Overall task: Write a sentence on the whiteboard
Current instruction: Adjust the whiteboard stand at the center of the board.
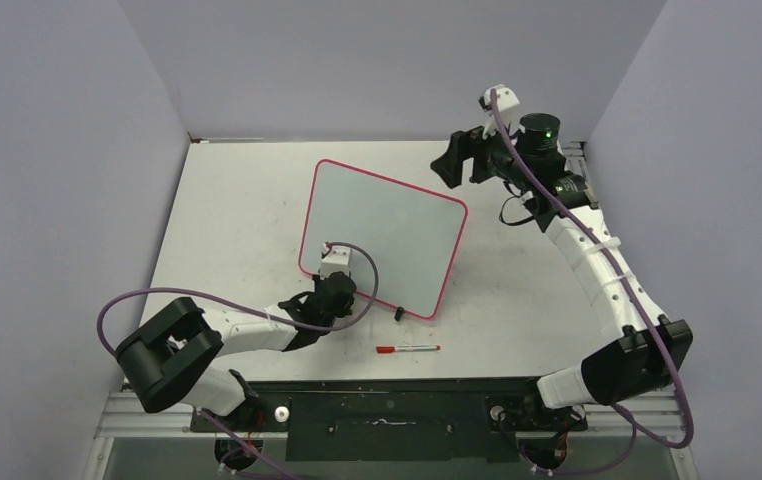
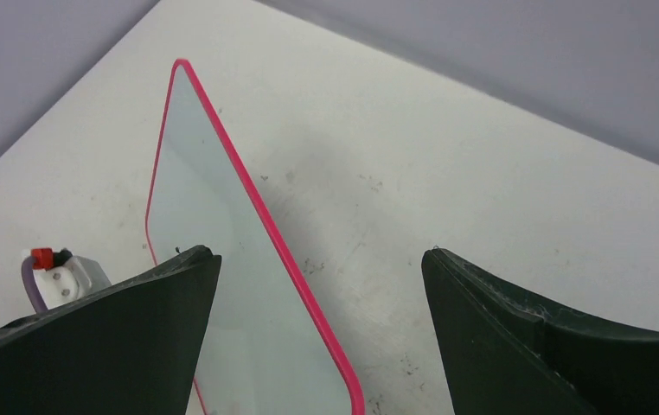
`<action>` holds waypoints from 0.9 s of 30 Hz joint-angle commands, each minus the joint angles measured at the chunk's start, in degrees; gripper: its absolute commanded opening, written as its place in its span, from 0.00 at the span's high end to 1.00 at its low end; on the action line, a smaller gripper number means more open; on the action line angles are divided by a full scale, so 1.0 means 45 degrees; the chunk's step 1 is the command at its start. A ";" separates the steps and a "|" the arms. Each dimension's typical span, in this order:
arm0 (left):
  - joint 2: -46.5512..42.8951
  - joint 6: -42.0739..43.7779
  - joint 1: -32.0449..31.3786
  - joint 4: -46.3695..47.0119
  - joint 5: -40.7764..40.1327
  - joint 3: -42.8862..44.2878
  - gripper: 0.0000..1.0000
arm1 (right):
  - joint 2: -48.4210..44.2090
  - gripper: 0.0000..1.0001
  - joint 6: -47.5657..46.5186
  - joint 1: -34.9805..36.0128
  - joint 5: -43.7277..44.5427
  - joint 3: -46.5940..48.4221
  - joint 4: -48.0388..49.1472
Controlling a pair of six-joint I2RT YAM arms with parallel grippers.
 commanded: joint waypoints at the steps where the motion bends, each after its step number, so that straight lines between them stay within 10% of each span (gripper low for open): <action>1: -0.0655 -0.1008 -0.0515 -0.1126 -0.1374 0.0498 1.00 | -0.0946 0.10 0.1065 -0.0040 0.1674 0.0180 0.0465; 27: 0.1655 -0.5738 -0.2248 -0.5628 -0.4283 0.3394 1.00 | -0.5674 0.10 0.3708 -0.0083 0.4204 -0.5026 0.0885</action>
